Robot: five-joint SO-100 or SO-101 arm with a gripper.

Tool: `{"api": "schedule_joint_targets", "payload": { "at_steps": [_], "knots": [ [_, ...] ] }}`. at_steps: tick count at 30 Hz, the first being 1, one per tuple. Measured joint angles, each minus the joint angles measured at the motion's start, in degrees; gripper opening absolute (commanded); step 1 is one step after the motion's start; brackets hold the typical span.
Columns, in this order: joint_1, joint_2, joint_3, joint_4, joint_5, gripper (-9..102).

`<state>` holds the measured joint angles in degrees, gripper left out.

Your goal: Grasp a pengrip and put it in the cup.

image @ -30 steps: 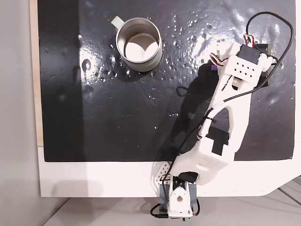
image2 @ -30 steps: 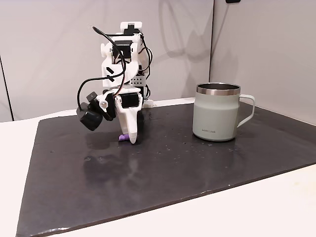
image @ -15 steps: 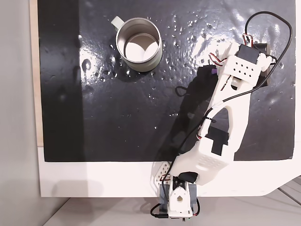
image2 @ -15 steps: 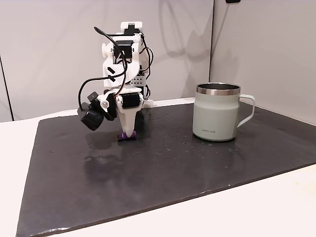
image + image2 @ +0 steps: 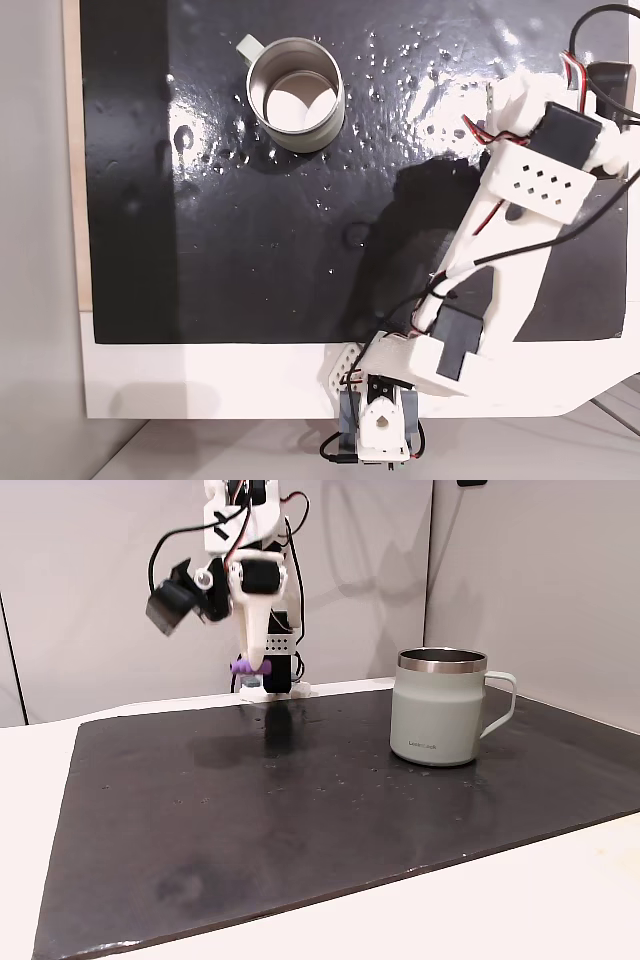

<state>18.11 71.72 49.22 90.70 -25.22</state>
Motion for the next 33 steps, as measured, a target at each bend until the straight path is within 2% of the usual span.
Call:
{"api": "schedule_joint_targets", "payload": {
  "at_steps": [6,13,19,26,33],
  "knots": [
    [-1.05,8.70,-0.44,3.16,0.18,0],
    [-4.66,9.49,-3.16,3.60,5.01,0],
    [-13.18,9.49,-4.31,3.87,11.78,0],
    [-23.73,4.92,-12.74,5.62,20.13,0],
    [-29.97,-2.90,-18.19,5.62,26.19,0]
  ]
}}
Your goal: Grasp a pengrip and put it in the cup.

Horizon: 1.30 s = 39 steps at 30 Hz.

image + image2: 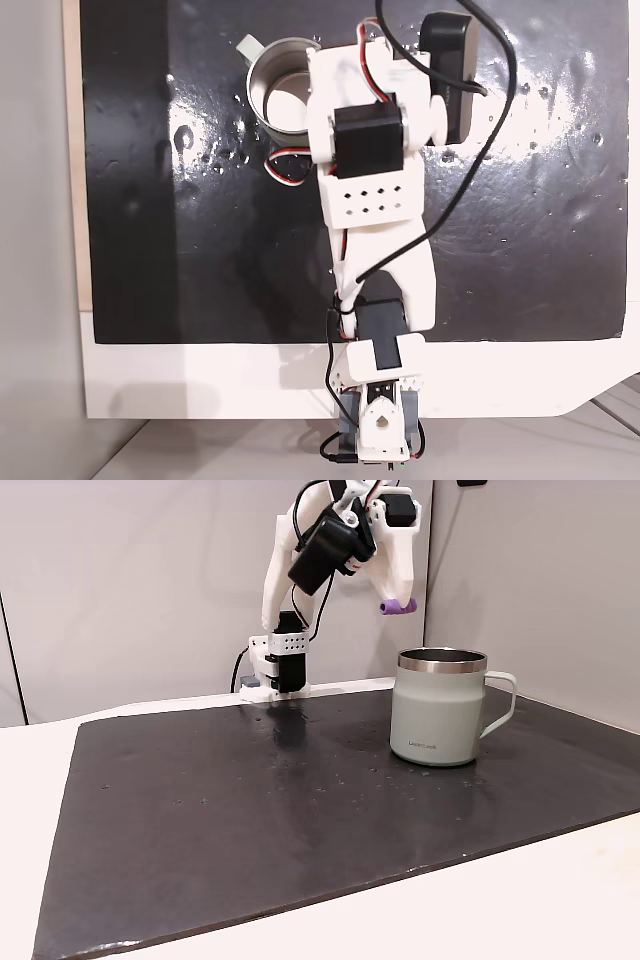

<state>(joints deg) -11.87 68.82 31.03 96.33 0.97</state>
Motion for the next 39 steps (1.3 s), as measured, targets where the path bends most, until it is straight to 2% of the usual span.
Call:
{"api": "schedule_joint_targets", "payload": {
  "at_steps": [14,16,20,23,39],
  "knots": [
    [-4.31,-7.82,-9.32,0.00,1.14,2],
    [-4.39,-7.82,-9.32,0.00,1.14,7],
    [-5.19,-7.82,-9.32,0.00,1.14,34],
    [-5.36,-7.82,-9.23,0.00,1.14,42],
    [-5.10,-5.36,-5.19,0.00,1.49,42]
  ]
}}
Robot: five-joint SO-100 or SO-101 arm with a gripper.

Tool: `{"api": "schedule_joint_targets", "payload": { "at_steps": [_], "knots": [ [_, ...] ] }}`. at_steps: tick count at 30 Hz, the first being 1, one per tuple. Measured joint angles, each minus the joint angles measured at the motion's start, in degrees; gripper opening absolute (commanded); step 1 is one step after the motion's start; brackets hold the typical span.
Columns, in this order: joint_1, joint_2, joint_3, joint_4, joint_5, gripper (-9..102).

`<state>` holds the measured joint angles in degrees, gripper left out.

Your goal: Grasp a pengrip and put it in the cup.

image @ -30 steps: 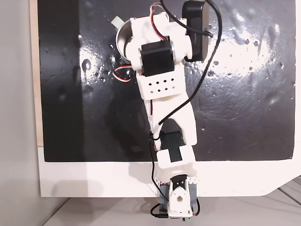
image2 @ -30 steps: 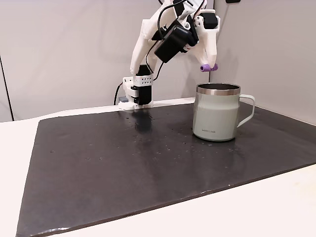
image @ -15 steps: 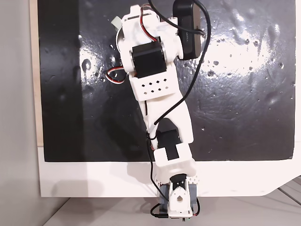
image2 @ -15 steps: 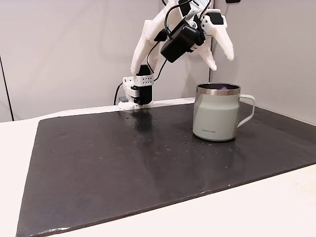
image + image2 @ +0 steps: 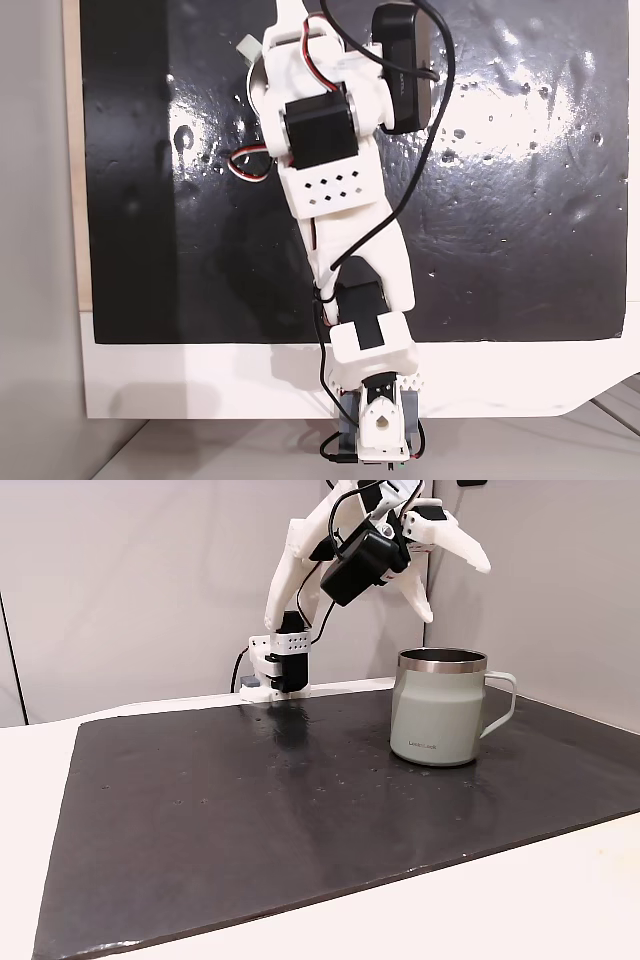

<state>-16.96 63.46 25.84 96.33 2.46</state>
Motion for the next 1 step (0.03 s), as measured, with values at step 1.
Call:
{"api": "schedule_joint_targets", "payload": {
  "at_steps": [1],
  "knots": [
    [0.00,0.00,0.09,0.00,0.00,41]
  ]
}}
